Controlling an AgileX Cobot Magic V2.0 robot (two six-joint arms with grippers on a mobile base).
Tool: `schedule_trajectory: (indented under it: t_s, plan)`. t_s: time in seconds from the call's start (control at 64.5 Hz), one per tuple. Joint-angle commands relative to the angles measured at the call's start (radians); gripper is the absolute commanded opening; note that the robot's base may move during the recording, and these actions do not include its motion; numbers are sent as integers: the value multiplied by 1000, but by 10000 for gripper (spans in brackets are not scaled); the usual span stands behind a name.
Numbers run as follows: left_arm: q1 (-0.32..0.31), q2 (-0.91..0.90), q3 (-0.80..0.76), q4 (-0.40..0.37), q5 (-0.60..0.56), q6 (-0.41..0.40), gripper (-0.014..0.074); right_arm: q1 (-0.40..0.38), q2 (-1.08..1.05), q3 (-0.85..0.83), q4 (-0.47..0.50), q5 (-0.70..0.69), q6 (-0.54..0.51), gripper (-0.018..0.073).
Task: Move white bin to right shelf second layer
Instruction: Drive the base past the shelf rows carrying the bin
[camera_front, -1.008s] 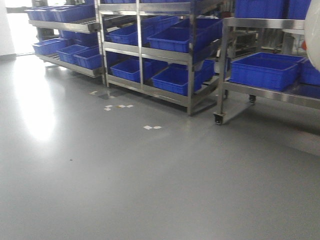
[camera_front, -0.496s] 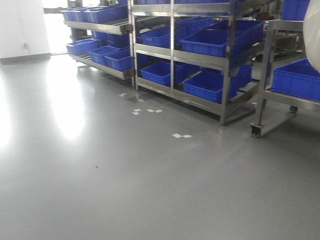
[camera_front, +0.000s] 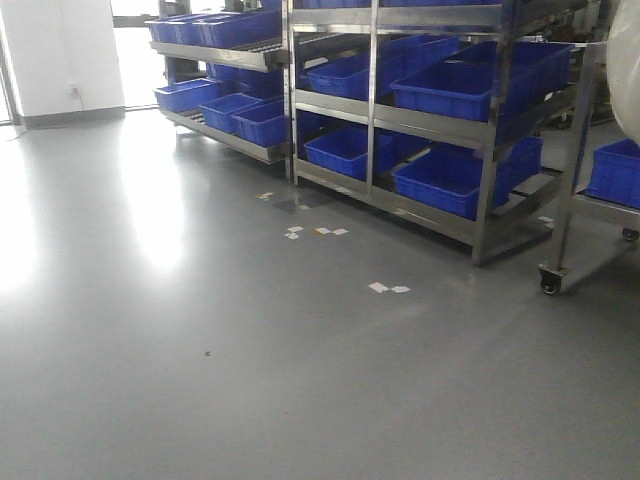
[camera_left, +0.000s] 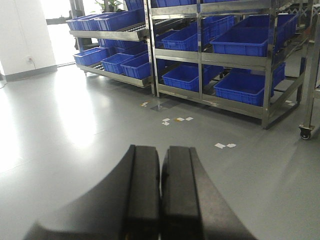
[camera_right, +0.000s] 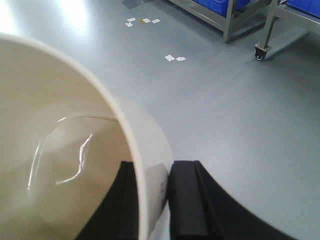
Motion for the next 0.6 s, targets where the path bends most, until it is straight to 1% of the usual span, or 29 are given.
schedule_trajectory:
  t_s: [0.0,0.589]
  plan:
    - [-1,-14,37,-2,-85,2,85,-6,7,-31,-16,-100,1,70]
    - [-1,-14,37,-2,-85,2,85,-6,7,-31,-16,-100,1,70]
